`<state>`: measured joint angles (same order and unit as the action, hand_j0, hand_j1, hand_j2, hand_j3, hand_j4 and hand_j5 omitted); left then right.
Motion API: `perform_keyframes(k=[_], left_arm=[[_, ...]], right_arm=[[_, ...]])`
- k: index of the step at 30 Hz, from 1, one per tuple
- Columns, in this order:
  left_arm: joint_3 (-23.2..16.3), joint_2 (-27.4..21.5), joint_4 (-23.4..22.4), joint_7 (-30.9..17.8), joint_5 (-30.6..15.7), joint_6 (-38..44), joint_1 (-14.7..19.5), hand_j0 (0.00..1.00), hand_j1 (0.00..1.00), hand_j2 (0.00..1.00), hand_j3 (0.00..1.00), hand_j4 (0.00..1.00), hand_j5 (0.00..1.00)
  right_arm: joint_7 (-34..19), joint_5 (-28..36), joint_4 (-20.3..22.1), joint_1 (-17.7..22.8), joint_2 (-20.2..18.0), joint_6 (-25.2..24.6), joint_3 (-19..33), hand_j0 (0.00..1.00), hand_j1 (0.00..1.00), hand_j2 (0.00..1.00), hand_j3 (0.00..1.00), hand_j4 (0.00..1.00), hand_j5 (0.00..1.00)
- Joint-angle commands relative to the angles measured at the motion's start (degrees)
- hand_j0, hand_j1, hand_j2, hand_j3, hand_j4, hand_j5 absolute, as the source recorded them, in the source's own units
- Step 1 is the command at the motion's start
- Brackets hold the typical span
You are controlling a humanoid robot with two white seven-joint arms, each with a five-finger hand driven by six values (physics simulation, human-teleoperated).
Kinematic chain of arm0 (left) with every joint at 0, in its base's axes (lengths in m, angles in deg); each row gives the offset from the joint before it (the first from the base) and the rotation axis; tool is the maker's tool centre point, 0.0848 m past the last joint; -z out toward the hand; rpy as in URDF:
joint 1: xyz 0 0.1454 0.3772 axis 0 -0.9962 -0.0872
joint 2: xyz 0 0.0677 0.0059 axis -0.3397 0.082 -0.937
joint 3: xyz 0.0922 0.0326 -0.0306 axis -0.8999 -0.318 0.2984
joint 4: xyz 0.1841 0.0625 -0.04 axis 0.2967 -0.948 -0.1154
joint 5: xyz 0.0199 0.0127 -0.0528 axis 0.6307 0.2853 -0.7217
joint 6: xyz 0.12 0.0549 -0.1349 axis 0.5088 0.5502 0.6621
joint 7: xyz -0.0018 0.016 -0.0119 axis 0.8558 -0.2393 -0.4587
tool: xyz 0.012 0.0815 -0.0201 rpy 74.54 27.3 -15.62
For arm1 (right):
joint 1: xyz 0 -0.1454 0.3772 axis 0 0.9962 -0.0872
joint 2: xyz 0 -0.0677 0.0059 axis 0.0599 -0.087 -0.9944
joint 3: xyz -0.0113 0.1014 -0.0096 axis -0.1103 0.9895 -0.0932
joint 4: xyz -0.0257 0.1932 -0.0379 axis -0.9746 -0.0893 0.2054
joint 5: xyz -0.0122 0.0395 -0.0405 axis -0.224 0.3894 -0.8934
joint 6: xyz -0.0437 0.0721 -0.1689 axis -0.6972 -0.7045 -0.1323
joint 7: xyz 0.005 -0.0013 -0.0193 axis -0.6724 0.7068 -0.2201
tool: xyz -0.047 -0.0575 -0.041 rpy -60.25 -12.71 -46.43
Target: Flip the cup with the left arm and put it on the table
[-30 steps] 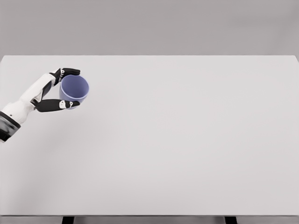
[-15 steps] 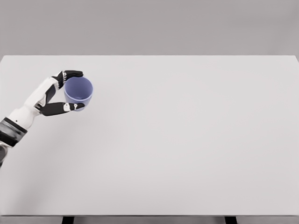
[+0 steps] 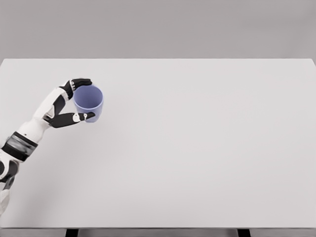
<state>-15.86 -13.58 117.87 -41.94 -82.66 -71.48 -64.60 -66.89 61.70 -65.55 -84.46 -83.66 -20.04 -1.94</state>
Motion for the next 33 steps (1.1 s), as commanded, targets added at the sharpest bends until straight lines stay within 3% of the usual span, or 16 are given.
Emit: perform_keyframes(k=[1, 27, 33], left_arm=[[0.05, 0.78, -0.51, 0.01, -0.56, -0.08, 0.00, 0.80, 0.80, 0.80, 0.80, 0.80, 0.80], [-0.22, 4.12, -4.29, 0.01, -0.12, -1.05, 0.00, 0.81, 0.81, 0.81, 0.81, 0.81, 0.81], [-0.22, 4.47, -4.29, 0.01, 0.06, -1.75, 0.00, 0.95, 0.95, 0.95, 0.95, 0.95, 0.95]], right_arm=[[-0.01, 0.04, 0.01, 0.00, 0.00, 0.01, 0.01, 1.00, 1.00, 1.00, 1.00, 1.00, 1.00], [-0.01, 0.04, 0.01, 0.00, 0.00, 0.01, 0.01, 1.00, 1.00, 1.00, 1.00, 1.00, 1.00], [-0.01, 0.04, 0.01, 0.00, 0.00, 0.01, 0.01, 1.00, 1.00, 1.00, 1.00, 1.00, 1.00]])
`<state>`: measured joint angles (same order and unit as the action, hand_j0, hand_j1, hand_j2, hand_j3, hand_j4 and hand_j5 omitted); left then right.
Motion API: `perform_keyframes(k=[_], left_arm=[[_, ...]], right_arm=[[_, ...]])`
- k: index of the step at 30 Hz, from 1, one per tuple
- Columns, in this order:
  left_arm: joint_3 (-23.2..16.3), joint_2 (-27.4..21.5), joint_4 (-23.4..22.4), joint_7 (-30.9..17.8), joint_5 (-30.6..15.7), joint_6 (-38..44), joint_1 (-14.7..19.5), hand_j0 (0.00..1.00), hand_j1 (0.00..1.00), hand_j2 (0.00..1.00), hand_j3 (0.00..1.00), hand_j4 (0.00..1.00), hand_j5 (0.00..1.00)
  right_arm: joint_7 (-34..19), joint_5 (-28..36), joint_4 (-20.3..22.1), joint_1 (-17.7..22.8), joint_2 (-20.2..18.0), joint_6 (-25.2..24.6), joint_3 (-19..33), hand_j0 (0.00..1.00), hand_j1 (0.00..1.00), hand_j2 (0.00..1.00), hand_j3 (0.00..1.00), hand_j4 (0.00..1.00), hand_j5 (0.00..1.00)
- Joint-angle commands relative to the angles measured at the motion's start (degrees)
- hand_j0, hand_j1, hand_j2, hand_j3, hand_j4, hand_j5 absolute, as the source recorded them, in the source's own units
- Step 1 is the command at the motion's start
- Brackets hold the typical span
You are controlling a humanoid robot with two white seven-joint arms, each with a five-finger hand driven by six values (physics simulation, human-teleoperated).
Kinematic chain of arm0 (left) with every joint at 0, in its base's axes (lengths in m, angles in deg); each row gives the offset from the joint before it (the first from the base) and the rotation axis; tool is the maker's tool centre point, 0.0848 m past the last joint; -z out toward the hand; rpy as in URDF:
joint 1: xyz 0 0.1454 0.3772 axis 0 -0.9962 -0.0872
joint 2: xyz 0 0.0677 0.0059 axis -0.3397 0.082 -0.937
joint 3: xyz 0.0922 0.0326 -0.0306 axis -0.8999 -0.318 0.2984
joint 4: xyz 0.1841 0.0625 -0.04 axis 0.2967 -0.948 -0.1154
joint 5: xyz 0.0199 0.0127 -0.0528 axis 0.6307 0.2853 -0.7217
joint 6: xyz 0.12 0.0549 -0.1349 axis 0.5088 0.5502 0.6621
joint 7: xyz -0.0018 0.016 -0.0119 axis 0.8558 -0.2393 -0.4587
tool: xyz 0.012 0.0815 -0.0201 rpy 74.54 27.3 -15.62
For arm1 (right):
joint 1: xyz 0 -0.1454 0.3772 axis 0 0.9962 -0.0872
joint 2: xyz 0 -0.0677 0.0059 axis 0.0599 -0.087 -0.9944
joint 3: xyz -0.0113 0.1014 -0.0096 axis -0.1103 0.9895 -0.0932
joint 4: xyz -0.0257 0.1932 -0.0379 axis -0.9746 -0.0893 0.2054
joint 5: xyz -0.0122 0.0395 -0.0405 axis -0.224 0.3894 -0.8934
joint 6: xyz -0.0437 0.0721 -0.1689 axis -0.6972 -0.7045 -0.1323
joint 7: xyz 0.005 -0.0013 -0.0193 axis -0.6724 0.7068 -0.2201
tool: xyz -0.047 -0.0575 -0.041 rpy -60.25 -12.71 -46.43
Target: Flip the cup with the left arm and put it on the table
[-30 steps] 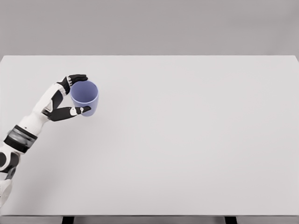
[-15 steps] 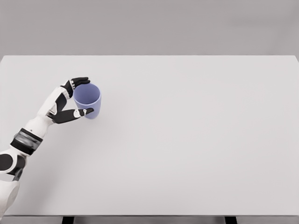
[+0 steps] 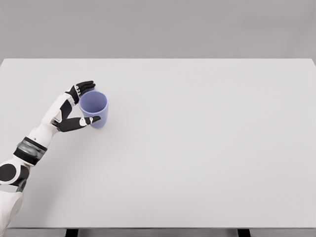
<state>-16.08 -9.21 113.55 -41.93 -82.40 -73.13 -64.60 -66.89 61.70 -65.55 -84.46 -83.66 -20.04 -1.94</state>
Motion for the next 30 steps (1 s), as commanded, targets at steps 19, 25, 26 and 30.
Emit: perform_keyframes(k=[19, 25, 26, 30], left_arm=[[0.18, -0.87, 0.73, 0.01, -0.03, -1.33, 0.18, 1.00, 1.00, 1.00, 1.00, 1.00, 1.00], [0.09, -1.48, 1.17, 0.01, -0.03, -1.33, 0.44, 1.00, 1.00, 1.00, 1.00, 1.00, 1.00], [0.09, -1.57, 1.26, 0.01, 0.06, -1.33, 0.44, 1.00, 1.00, 1.00, 1.00, 1.00, 1.00], [0.27, -5.52, 2.58, 0.01, 0.24, -1.33, 0.35, 1.00, 1.00, 1.00, 1.00, 1.00, 1.00]], right_arm=[[-0.01, 0.04, 0.01, 0.00, 0.00, 0.01, 0.01, 1.00, 1.00, 1.00, 1.00, 1.00, 1.00], [-0.01, 0.04, 0.01, 0.00, 0.00, 0.01, 0.01, 1.00, 1.00, 1.00, 1.00, 1.00, 1.00], [-0.01, 0.04, 0.01, 0.00, 0.00, 0.01, 0.01, 1.00, 1.00, 1.00, 1.00, 1.00, 1.00], [-0.01, 0.04, 0.01, 0.00, 0.00, 0.01, 0.01, 1.00, 1.00, 1.00, 1.00, 1.00, 1.00]])
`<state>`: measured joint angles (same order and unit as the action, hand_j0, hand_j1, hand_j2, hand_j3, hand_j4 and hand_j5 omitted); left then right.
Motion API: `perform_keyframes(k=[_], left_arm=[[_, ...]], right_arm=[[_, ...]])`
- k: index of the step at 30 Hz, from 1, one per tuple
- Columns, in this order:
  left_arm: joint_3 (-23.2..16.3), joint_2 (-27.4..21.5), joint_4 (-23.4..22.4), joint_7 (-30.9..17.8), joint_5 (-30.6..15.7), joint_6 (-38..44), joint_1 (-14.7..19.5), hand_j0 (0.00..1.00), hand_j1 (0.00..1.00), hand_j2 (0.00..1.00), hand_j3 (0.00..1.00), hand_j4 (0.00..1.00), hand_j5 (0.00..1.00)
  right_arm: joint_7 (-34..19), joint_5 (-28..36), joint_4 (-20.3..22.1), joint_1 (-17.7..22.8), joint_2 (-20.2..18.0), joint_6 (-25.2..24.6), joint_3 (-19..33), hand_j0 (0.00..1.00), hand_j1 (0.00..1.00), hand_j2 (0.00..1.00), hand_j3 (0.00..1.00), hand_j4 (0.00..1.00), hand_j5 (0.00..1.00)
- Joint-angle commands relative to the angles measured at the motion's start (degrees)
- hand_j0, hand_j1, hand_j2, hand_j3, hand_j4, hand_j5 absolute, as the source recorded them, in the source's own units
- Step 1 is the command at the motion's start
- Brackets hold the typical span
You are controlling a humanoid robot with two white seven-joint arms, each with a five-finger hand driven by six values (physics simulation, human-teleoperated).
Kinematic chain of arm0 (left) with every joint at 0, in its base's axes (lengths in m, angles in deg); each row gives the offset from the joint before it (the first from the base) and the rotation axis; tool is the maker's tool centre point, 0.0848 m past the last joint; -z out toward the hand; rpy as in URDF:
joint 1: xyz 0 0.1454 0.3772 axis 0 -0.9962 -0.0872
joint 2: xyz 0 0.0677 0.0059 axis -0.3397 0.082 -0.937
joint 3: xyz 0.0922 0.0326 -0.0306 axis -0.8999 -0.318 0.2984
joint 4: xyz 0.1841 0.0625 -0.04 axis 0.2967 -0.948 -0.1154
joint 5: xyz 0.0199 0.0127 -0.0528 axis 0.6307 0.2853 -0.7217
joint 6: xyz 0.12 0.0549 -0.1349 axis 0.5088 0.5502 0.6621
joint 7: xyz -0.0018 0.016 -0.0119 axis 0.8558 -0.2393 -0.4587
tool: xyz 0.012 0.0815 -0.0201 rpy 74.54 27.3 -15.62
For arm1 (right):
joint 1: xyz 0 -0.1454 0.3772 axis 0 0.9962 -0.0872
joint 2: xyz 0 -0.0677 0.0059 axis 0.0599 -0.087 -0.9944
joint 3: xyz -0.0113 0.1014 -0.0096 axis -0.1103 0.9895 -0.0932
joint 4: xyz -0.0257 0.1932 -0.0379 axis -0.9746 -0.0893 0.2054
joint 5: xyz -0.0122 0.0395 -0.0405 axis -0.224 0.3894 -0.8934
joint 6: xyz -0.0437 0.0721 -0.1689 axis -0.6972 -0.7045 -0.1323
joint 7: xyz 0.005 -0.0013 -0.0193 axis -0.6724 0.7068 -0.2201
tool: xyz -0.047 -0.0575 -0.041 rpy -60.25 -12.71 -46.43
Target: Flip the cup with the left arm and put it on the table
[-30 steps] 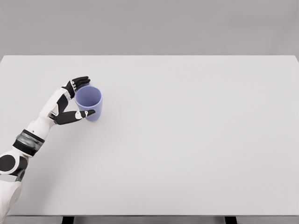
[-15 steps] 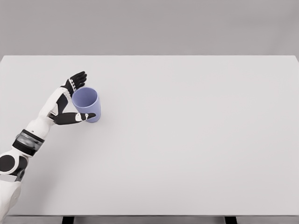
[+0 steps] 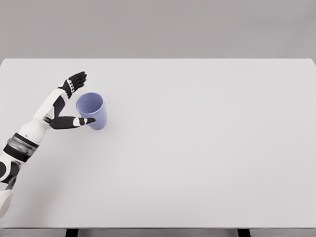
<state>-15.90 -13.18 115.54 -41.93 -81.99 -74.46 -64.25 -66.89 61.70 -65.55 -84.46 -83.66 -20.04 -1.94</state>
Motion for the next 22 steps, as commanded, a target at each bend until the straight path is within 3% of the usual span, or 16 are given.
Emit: perform_keyframes(k=[1, 6, 12, 22], left_arm=[[0.08, -2.08, 0.68, 0.01, -0.26, 0.00, 0.00, 1.00, 1.00, 1.00, 1.00, 1.00, 1.00], [2.72, -4.72, 2.26, 0.10, -0.26, 0.09, -2.81, 1.00, 1.00, 1.00, 1.00, 1.00, 1.00], [5.71, -7.36, 2.61, 0.27, -0.44, 0.26, -2.90, 1.00, 1.00, 1.00, 1.00, 1.00, 1.00], [6.32, -11.23, 2.52, 0.45, -0.44, 0.44, -3.08, 1.00, 1.00, 1.00, 1.00, 1.00, 1.00]], right_arm=[[-0.01, 0.04, 0.01, 0.00, 0.00, 0.01, 0.01, 1.00, 1.00, 1.00, 1.00, 1.00, 1.00], [-0.01, 0.04, 0.01, 0.00, 0.00, 0.01, 0.01, 1.00, 1.00, 1.00, 1.00, 1.00, 1.00], [-0.01, 0.04, 0.01, 0.00, 0.00, 0.01, 0.01, 1.00, 1.00, 1.00, 1.00, 1.00, 1.00], [-0.01, 0.04, 0.01, 0.00, 0.00, 0.01, 0.01, 1.00, 1.00, 1.00, 1.00, 1.00, 1.00]])
